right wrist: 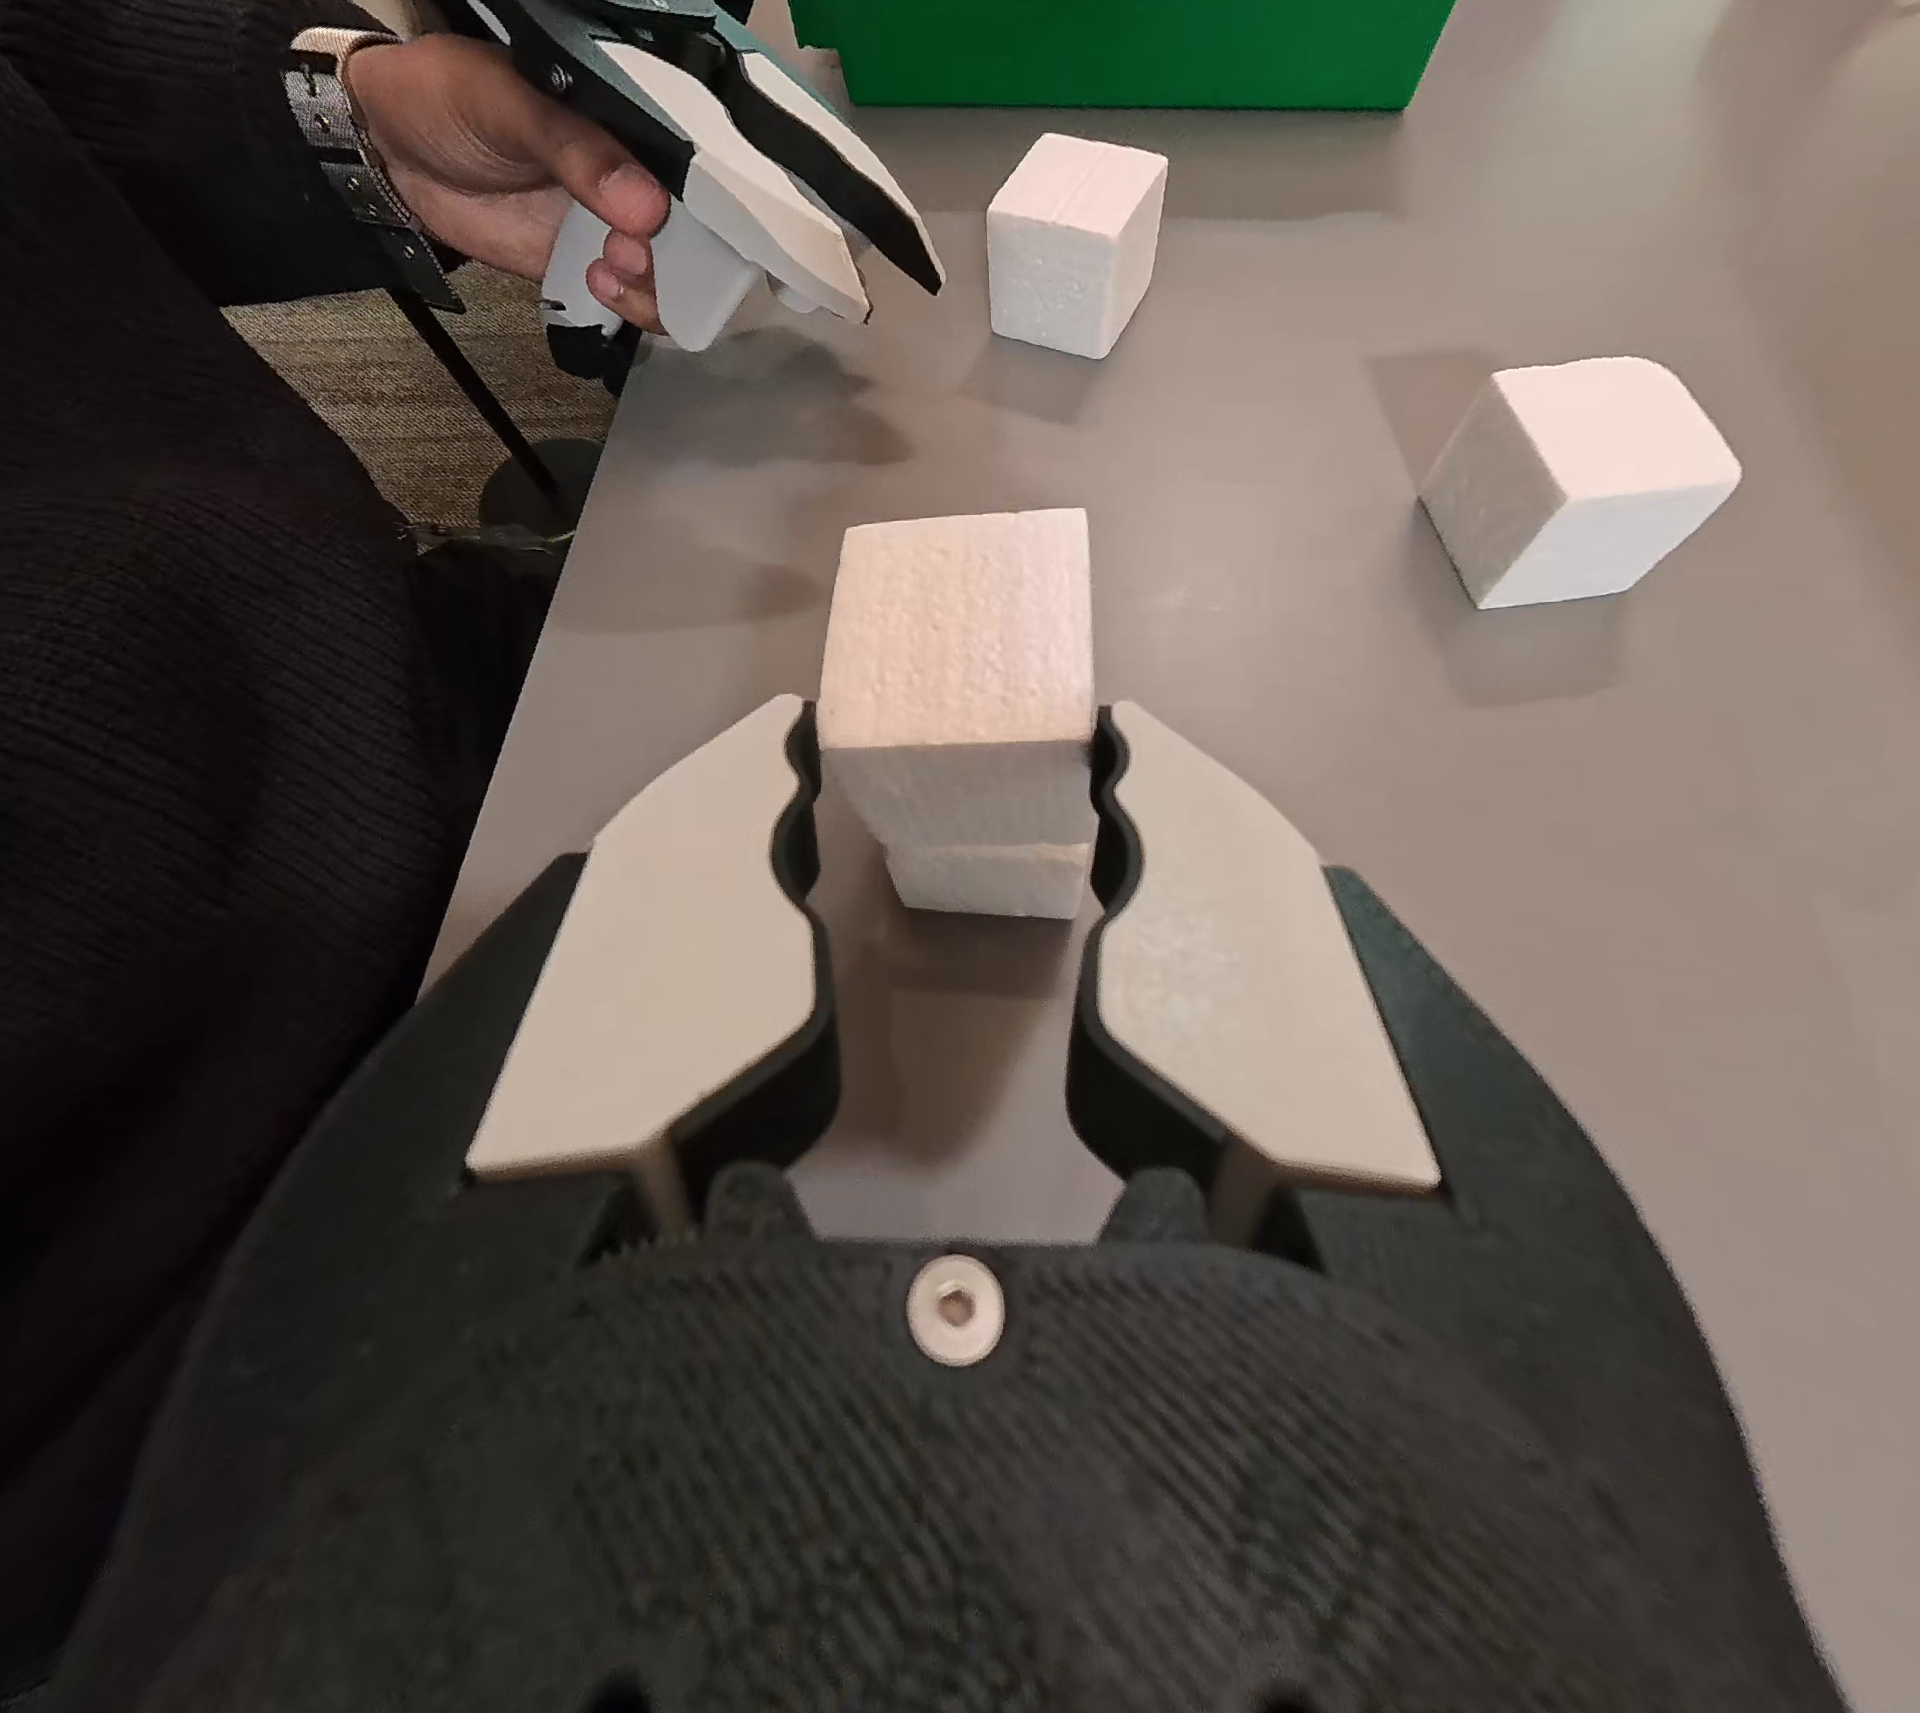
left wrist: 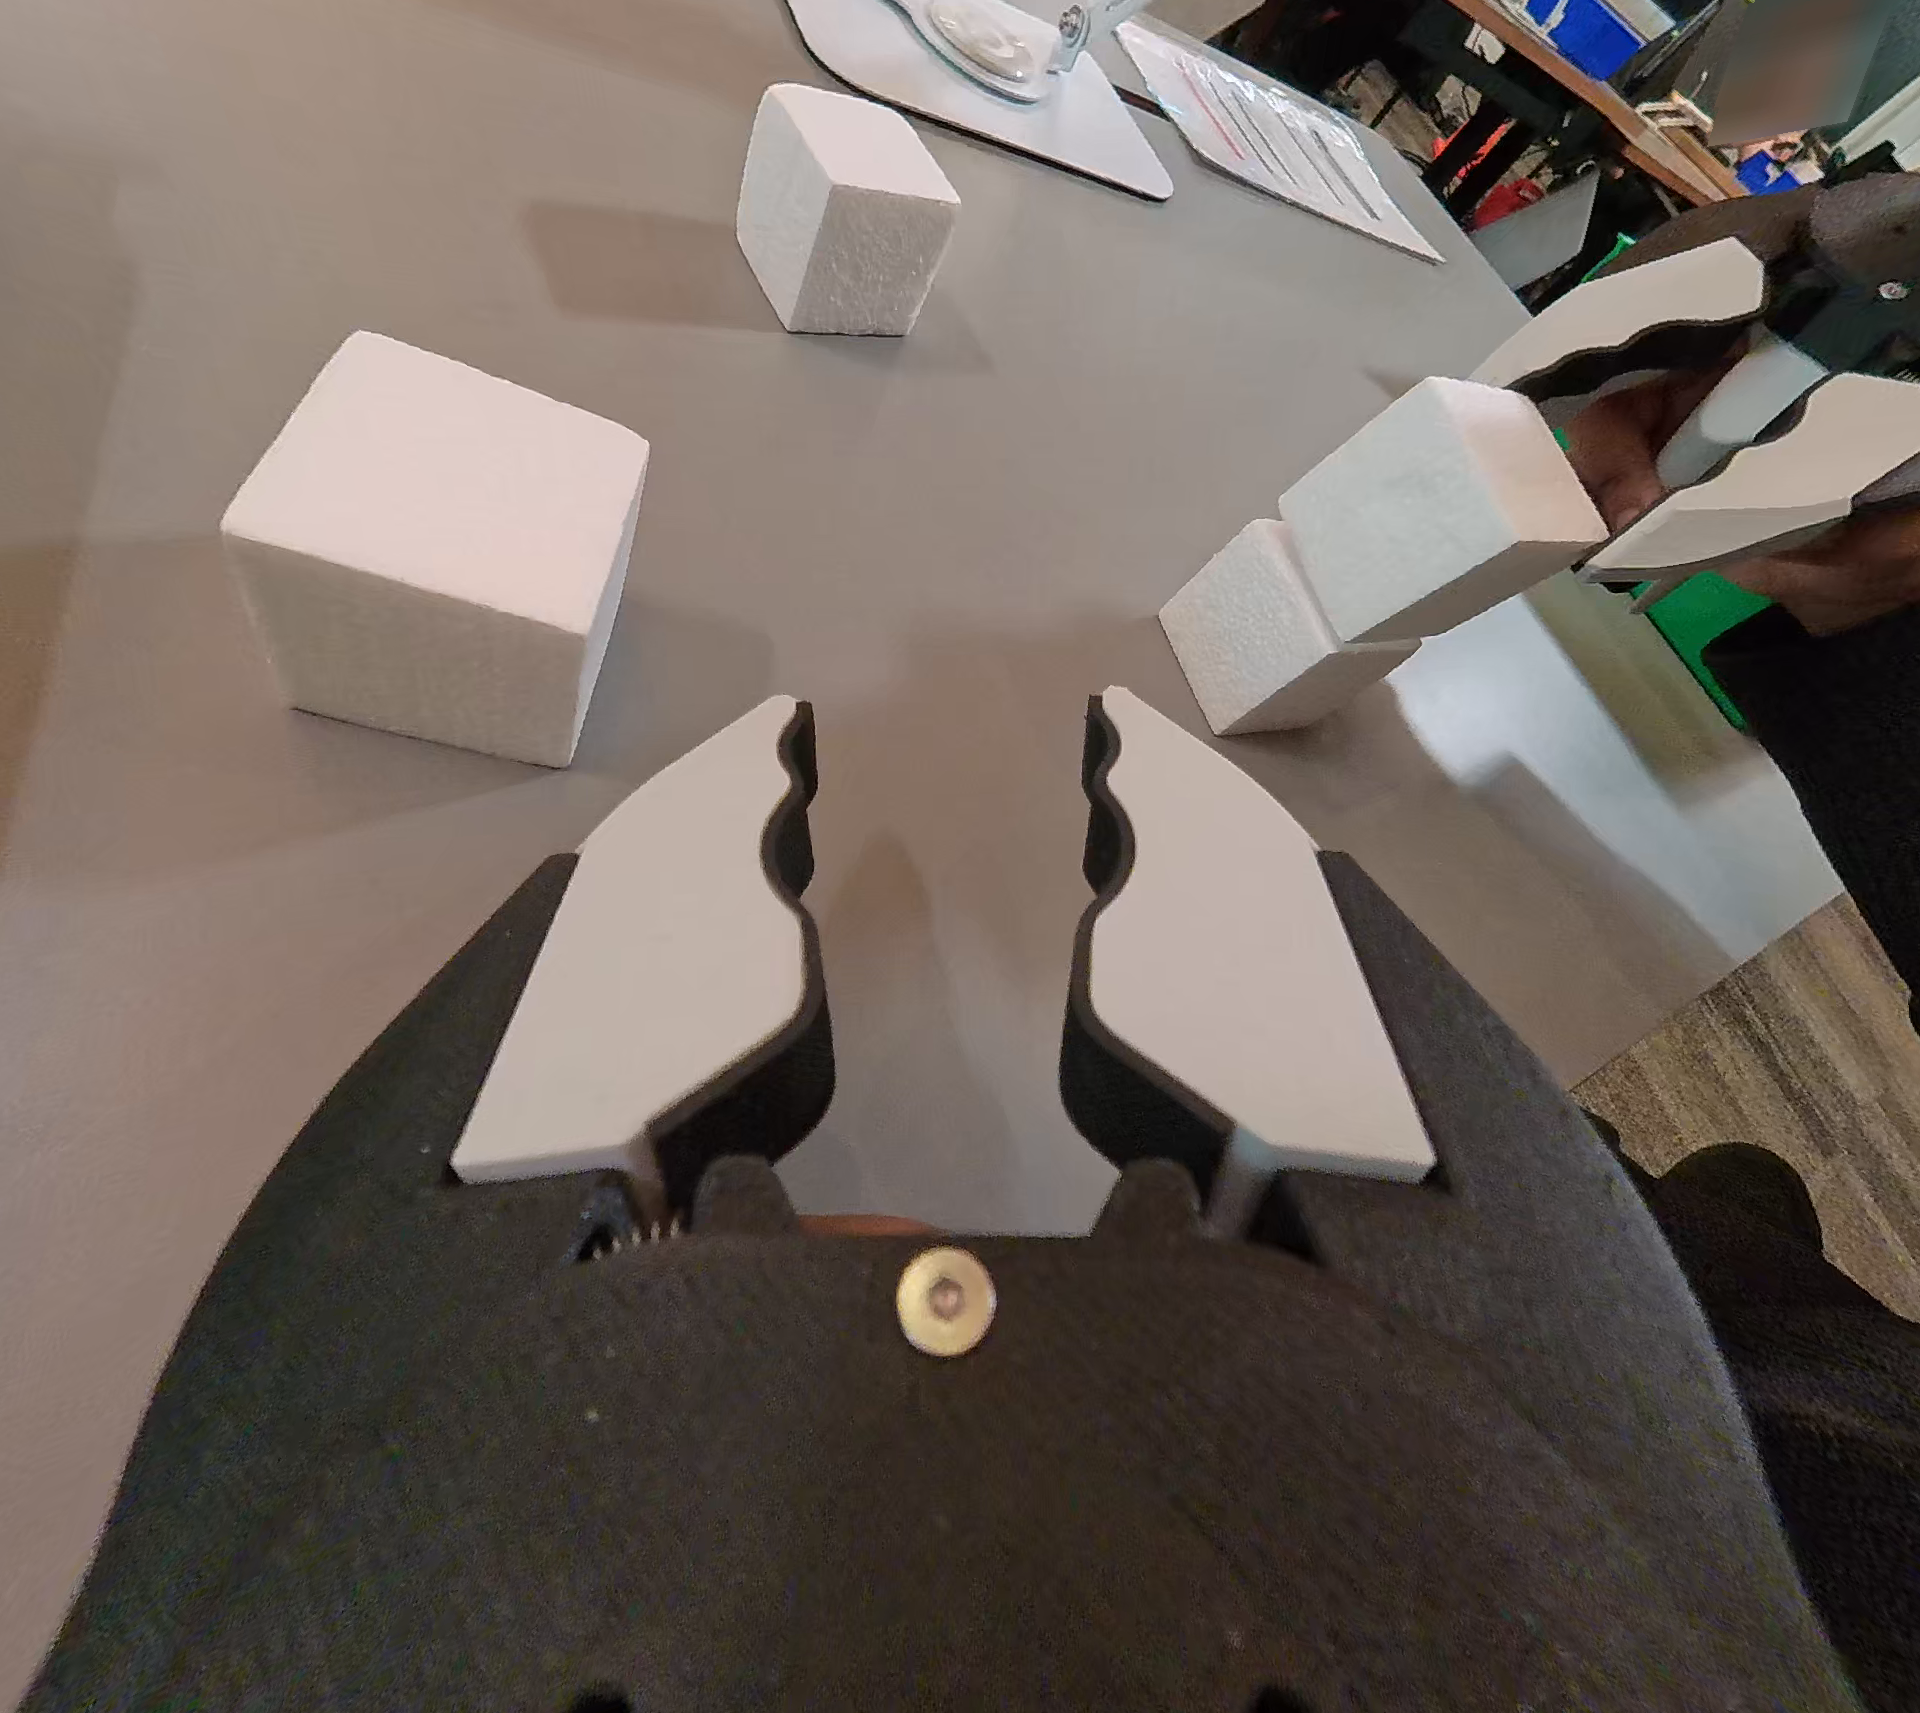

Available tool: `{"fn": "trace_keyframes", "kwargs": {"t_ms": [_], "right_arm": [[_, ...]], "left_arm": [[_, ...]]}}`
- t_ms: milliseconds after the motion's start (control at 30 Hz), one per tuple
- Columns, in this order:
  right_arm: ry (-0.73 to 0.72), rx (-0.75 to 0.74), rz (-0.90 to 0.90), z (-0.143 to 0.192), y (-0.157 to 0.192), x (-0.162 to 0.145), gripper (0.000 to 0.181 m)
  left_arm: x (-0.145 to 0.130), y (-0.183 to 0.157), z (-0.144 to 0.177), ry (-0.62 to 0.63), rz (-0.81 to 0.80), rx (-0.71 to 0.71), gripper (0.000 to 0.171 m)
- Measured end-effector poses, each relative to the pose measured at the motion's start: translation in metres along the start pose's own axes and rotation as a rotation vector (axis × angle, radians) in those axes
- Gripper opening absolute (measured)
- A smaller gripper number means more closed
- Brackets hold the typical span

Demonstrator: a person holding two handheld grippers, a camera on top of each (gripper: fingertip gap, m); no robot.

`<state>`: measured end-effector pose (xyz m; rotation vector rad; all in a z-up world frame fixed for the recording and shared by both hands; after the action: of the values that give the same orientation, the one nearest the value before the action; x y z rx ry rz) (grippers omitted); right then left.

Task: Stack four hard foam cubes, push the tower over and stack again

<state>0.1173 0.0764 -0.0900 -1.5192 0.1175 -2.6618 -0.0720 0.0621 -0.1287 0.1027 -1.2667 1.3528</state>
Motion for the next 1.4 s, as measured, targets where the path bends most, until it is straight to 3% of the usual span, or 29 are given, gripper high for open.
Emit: {"fn": "trace_keyframes", "kwargs": {"t_ms": [567, 733, 900, 1067, 1133, 1233, 1400], "right_arm": [[-0.012, -0.002, -0.029, -0.002, -0.001, -0.004, 0.052], [0.032, -0.007, -0.058, -0.004, -0.001, -0.009, 0.084], [-0.039, -0.032, -0.080, 0.007, -0.008, 0.004, 0.086], [-0.218, -0.184, -0.103, 0.031, -0.061, 0.033, 0.079], [-0.215, -0.234, -0.069, 0.025, -0.093, 0.037, 0.079], [-0.105, -0.267, 0.015, -0.008, -0.142, 0.023, 0.081], [-0.025, -0.070, 0.003, -0.084, -0.170, 0.002, 0.081]], "left_arm": [[0.001, 0.001, 0.001, -0.005, 0.006, 0.005, 0.050], [0.001, 0.002, 0.001, -0.003, 0.004, 0.010, 0.050], [0.002, 0.002, 0.001, -0.007, 0.008, 0.011, 0.050], [0.003, 0.004, 0.000, -0.019, 0.000, 0.027, 0.050], [0.004, 0.003, 0.000, -0.025, -0.011, 0.030, 0.049], [0.004, 0.003, 0.000, -0.028, -0.037, 0.045, 0.049], [0.003, 0.003, -0.001, -0.031, -0.078, 0.063, 0.049]]}}
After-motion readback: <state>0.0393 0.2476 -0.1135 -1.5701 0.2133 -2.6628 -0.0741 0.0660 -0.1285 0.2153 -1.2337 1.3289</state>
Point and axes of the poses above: each gripper's, where its closed fingertips meet, z back along the fingers, x out of its top, y = z × x across the jaws, the point moved 2 cm from there along z, back along the fingers, and after that the axes turned 12 degrees about z, right-handed, at the moved point
